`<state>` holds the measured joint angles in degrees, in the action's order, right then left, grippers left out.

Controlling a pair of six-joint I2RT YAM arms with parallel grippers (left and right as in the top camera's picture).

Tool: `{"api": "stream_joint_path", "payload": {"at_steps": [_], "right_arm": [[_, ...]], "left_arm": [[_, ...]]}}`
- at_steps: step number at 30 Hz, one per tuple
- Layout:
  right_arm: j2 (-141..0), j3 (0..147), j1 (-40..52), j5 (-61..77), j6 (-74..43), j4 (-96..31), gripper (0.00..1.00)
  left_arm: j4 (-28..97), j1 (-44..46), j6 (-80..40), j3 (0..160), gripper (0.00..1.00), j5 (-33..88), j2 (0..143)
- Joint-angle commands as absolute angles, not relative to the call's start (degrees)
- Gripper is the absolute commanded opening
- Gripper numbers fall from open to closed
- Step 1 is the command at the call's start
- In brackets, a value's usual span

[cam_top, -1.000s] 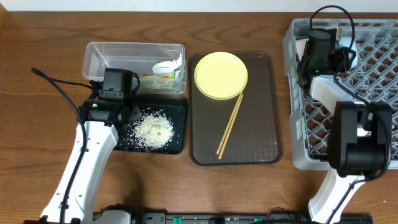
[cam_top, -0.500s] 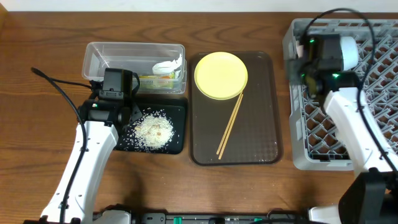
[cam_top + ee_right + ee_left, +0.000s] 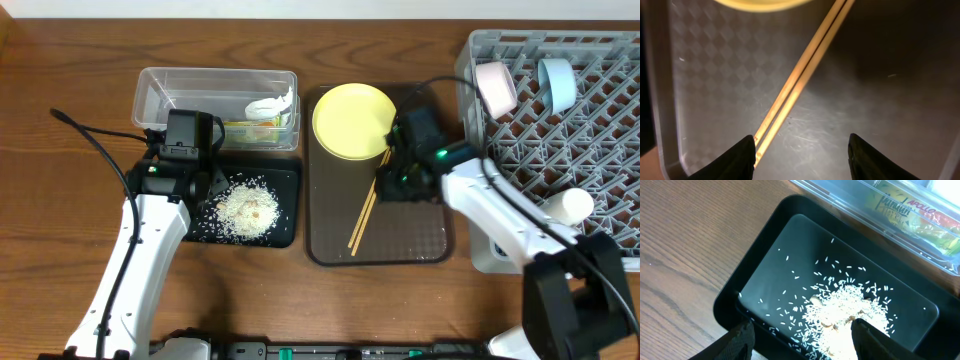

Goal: Sort waste into correct bins and load items into the dishwasher rack
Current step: 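Move the right gripper to the chopsticks on the brown tray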

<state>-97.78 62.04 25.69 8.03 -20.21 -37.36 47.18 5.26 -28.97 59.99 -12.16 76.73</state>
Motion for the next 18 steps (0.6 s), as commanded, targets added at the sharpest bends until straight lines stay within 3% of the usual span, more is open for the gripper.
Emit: {"api": "stream_joint_path", "payload": {"at_steps": [1,4,18], "right_arm": [[-98.8,60.58,28.64,1.52,-27.77,-36.58,0.57],[-99.94,60.14,30.68,-3.81,-31.24,-36.01,0.56],[-104.6,60.14,34.37,-4.51,-36.86,-32.56,0.55]], "left_arm": [[47.35,4.99,-29.91,60.23,0.65,-12.47,77.12],[47.53,4.99,-29.91,60.23,0.65,-12.47,77.12],[47.55,4.99,-29.89,60.23,0.65,-12.49,77.12]]}}
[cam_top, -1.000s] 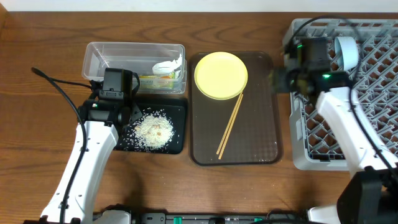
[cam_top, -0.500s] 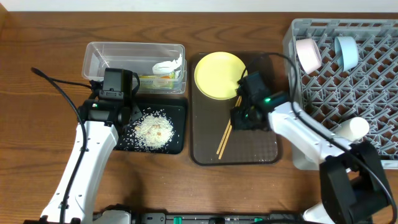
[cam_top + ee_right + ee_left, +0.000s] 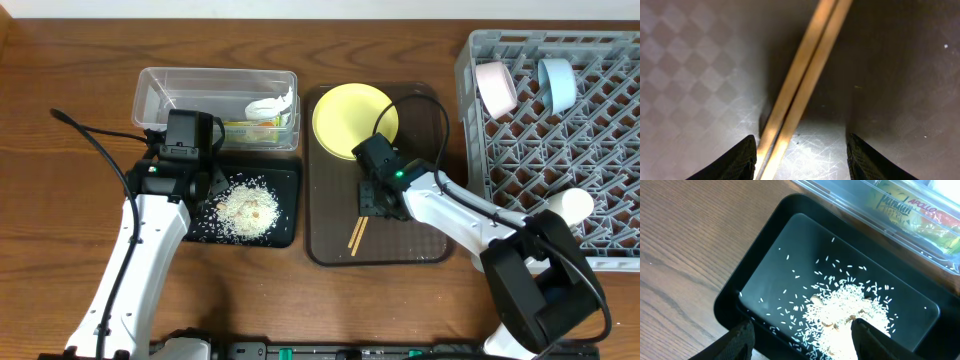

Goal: Sort waste into correct bins and load items into the dishwasher rack
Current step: 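Move the right gripper to the chopsticks on the brown tray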

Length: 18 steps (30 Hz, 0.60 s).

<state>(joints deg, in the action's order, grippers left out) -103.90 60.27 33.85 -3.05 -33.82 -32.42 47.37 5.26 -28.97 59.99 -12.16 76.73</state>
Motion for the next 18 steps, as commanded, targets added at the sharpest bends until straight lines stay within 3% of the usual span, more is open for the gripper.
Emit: {"api": "stream_joint_path", "payload": {"at_steps": [1,9,18], "right_arm": [[-104.6,60.14,34.35,-4.54,-36.86,-32.6,0.54],[-104.6,60.14,34.37,-5.63,-37.71,-34.85,0.52],[-101.89,60.82,33.28,-6.31,-35.9,-34.28,0.56]], "left_arm": [[47.55,4.99,-29.89,60.23,0.65,-12.49,77.12],[47.55,4.99,-29.89,60.23,0.65,-12.49,77.12],[47.59,4.99,-29.89,60.23,0.65,-12.49,77.12]]}}
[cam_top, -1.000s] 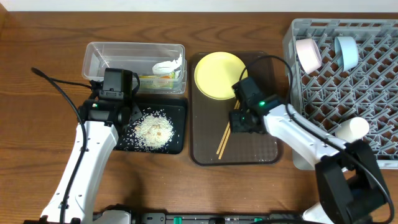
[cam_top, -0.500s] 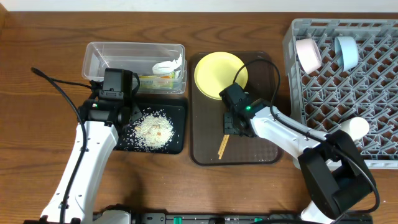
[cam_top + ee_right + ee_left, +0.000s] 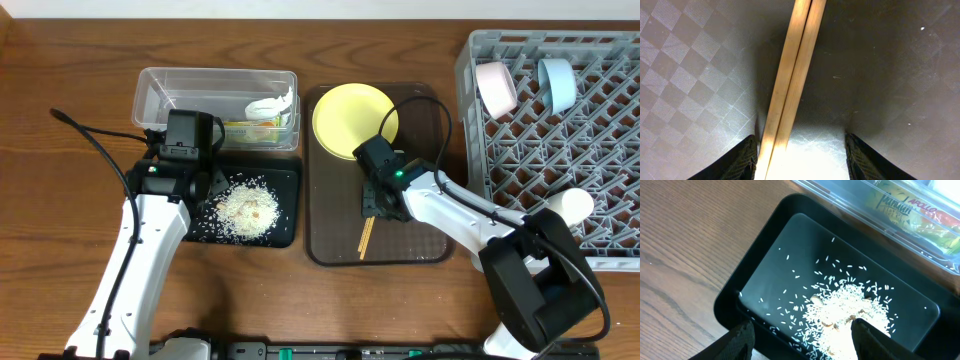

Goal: Sort waste into correct bins and load items into the dishwasher rack
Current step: 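Move the right gripper to the chopsticks on the brown tray, then grasp one chopstick with the right gripper and lift it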

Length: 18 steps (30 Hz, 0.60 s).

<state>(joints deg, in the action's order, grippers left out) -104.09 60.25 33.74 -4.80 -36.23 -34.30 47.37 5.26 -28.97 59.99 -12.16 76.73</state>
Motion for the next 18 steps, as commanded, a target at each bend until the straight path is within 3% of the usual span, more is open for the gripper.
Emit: {"api": "stream_joint_path", "payload": {"at_steps": [1,18], "right_arm": [[-101.25,60.82,32.91,-6.46,-35.9,-34.28,0.55],[-101.3,59.37,32.4,-6.63,-36.01,-35.16,0.54]], "left_arm": [[47.59,4.99,-29.89,60.23,0.65,-12.47,77.12],[47.57,4.99,-29.89,60.23,0.65,-12.49,77.12]]}}
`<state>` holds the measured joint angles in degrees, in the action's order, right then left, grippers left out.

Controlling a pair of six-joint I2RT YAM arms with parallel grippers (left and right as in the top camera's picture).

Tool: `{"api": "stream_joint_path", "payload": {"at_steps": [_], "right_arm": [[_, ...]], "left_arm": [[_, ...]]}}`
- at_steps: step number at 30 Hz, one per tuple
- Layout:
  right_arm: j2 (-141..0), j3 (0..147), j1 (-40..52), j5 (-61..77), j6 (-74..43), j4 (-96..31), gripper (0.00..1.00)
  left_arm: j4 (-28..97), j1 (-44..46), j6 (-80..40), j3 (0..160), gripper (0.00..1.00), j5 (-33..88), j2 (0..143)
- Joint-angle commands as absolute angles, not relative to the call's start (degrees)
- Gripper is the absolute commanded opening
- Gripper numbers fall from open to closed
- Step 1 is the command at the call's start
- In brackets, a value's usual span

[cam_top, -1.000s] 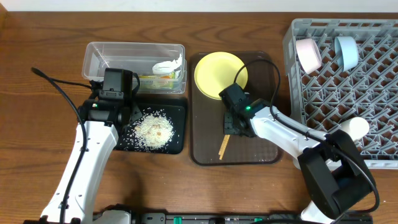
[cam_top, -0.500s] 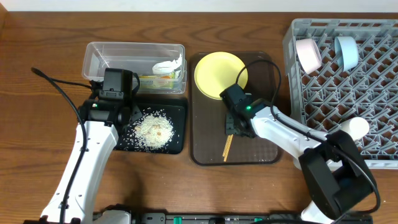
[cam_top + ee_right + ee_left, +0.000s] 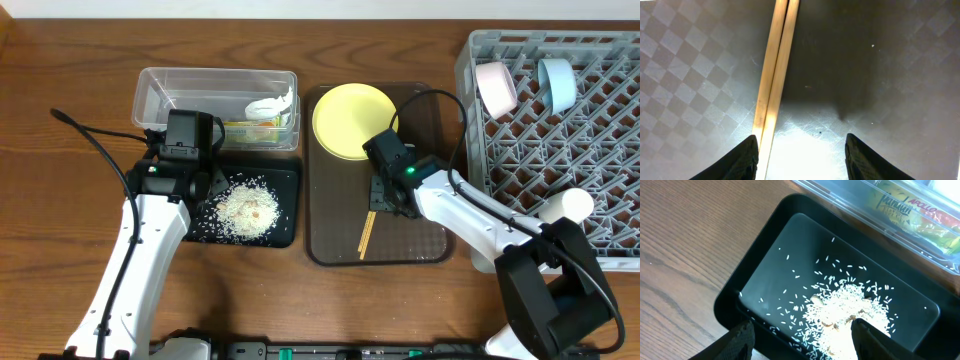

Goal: Sort waste into correct bins and load items into the dishwasher rack
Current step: 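Grasp one chopstick with the right gripper and lift it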

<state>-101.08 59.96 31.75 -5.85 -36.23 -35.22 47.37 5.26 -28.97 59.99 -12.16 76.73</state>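
Observation:
A pair of wooden chopsticks (image 3: pixel 775 65) lies on the brown tray (image 3: pixel 420 235), below a yellow plate (image 3: pixel 352 120). My right gripper (image 3: pixel 802 160) hangs open just over them; the sticks run close beside its left finger (image 3: pixel 737 160), touching neither finger. In the overhead view the lower end of the chopsticks (image 3: pixel 366 235) shows below that gripper. My left gripper (image 3: pixel 802 342) is open above the black tray (image 3: pixel 285 232) holding spilled rice (image 3: pixel 845 312).
A clear bin (image 3: pixel 165 85) with wrappers and a white scrap sits behind the black tray. The grey dishwasher rack (image 3: pixel 600 130) at the right holds a pink cup (image 3: pixel 495 85), a blue cup (image 3: pixel 557 82) and a white cup (image 3: pixel 560 207).
My right gripper has shifted slightly right and sits a little higher over the tray, still open. In its wrist view the chopsticks look smaller and stand further left. The left arm is unchanged.
My right gripper was open over the upper end of the slanted chopsticks near the plate. Then it stood low, astride their middle. The chopsticks then lay turned more upright on the tray. Now the gripper is a bit higher, still open. The left gripper stayed over the rice.

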Motion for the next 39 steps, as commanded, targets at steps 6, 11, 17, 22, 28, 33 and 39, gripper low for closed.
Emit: {"api": "stream_joint_path", "payload": {"at_steps": [6,11,17,22,28,33,39], "right_arm": [[-101.6,59.22,32.42,-6.63,-36.23,-35.22,0.54],[-102.0,59.02,32.77,-6.63,-36.4,-35.11,0.54],[-103.39,59.02,32.93,-6.63,-36.4,-35.11,0.54],[-104.95,59.02,33.04,-6.63,-36.42,-35.11,0.54],[-105.25,59.02,33.04,-6.66,-36.42,-35.31,0.55],[-105.25,59.02,32.4,-6.66,-36.42,-35.81,0.48],[-105.23,59.02,31.79,-6.61,-36.42,-37.5,0.15]], "left_arm": [[47.57,4.99,-29.89,60.23,0.65,-12.49,77.14],[47.57,4.99,-29.89,60.23,0.65,-12.47,77.14],[47.57,4.99,-29.91,60.23,0.65,-12.47,77.12],[47.55,4.99,-29.89,60.23,0.65,-12.49,77.12],[47.57,4.99,-29.89,60.23,0.65,-12.47,77.12],[47.7,4.99,-29.89,60.23,0.65,-12.49,77.12],[47.77,4.99,-29.89,60.23,0.65,-12.47,77.12]]}}
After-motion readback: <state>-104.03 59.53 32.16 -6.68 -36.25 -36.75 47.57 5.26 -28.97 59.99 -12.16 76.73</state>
